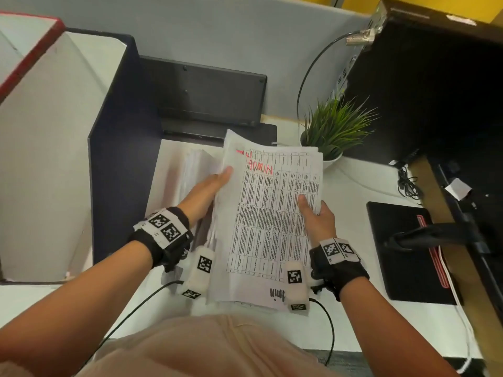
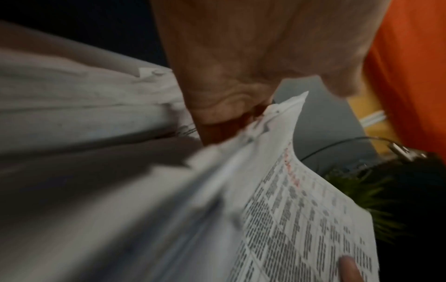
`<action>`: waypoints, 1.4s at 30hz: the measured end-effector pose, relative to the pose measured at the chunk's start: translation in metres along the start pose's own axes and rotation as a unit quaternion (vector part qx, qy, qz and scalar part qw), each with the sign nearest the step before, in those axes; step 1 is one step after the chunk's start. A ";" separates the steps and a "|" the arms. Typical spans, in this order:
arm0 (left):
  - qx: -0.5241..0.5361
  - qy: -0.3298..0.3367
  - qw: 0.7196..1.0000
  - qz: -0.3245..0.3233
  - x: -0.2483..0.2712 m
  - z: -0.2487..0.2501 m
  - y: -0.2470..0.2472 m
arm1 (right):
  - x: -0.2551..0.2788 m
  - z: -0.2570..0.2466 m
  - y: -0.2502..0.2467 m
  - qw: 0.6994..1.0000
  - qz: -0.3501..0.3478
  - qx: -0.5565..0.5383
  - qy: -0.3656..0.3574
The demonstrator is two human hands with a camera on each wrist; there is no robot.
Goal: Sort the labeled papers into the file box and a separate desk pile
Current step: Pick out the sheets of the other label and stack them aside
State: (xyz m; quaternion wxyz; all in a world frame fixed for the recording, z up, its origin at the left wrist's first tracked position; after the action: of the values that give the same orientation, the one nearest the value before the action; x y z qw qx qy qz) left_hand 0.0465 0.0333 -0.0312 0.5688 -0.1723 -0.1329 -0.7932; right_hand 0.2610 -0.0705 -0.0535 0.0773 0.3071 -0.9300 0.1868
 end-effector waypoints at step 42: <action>-0.148 0.219 0.944 0.196 0.063 0.093 -0.055 | 0.047 -0.092 0.012 0.965 -0.097 -0.148 -0.196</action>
State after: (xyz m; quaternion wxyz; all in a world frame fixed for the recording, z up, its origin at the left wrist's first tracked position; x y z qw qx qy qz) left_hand -0.0125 0.0350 0.0793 0.6963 -0.0991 0.1507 -0.6947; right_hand 0.2192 -0.0505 0.0393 -0.0441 0.4116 -0.9099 -0.0248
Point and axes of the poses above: each hand's wrist, its own x-axis away from the middle knuckle, its own y-axis out of the palm, z = x × y, the point moved 2 cm from there along -x, towards the middle knuckle, and after that the axes turned 14 degrees about z, right-handed, at the moved point
